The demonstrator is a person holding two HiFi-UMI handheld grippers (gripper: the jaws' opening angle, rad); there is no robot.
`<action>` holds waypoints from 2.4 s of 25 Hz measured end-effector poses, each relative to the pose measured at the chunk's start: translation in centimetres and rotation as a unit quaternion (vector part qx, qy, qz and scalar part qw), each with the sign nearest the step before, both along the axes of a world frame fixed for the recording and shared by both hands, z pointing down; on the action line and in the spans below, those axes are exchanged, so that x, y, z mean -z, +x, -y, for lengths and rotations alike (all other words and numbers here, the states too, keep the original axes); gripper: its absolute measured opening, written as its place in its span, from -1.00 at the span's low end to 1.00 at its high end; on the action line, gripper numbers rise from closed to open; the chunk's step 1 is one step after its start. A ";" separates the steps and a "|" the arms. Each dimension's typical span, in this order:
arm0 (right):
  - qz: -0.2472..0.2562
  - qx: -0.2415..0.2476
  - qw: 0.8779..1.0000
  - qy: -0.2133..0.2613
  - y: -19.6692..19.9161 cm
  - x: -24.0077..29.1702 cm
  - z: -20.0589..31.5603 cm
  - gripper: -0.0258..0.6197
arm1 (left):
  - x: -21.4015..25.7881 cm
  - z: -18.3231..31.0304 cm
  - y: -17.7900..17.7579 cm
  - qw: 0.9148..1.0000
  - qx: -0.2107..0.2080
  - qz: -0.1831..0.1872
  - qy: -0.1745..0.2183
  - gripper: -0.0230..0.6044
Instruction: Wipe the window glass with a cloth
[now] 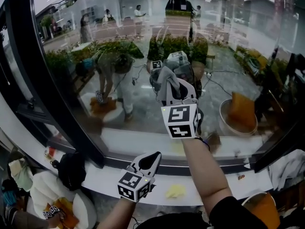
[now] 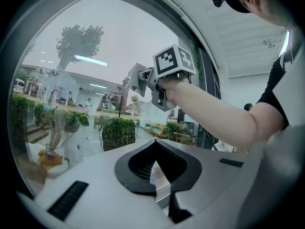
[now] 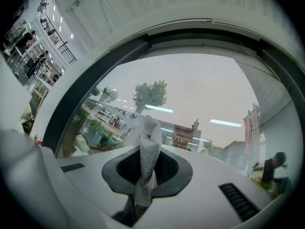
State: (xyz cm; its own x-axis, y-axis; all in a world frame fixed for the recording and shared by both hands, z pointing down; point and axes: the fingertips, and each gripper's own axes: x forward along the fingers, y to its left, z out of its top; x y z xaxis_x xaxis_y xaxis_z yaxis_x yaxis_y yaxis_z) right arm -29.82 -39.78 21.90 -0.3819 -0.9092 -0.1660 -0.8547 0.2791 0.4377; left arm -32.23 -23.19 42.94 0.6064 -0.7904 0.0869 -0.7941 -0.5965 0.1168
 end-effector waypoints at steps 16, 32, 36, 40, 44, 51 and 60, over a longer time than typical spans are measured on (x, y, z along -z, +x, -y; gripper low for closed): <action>0.019 -0.078 0.997 0.012 19.9 1.0 -0.5 -0.79 | 0.7 1.4 16.3 0.995 -0.095 0.005 -0.001 -0.90; 0.043 -0.147 0.988 0.006 43.2 1.0 -1.1 -0.79 | 1.3 1.2 35.7 0.985 -0.167 0.030 0.003 -0.90; 0.056 -0.171 0.984 -0.003 50.6 0.0 -1.4 -0.79 | 1.1 1.1 41.0 0.983 -0.180 0.035 0.003 -0.90; 0.063 -0.201 0.977 -0.014 58.7 -1.4 -1.7 -0.79 | 0.6 0.8 47.2 0.979 -0.198 0.038 0.001 -0.90; 0.064 -0.231 0.971 -0.024 65.7 -2.6 -1.7 -0.79 | 0.1 0.6 52.1 0.976 -0.212 0.039 -0.001 -0.90; 0.077 -0.253 0.964 -0.033 72.6 -3.2 -2.3 -0.79 | -0.1 0.3 56.6 0.974 -0.224 0.046 -0.007 -0.90; 0.072 -0.249 0.966 -0.024 71.4 -3.5 -1.9 -0.79 | 0.0 1.3 56.2 0.974 -0.220 0.054 -0.007 -0.90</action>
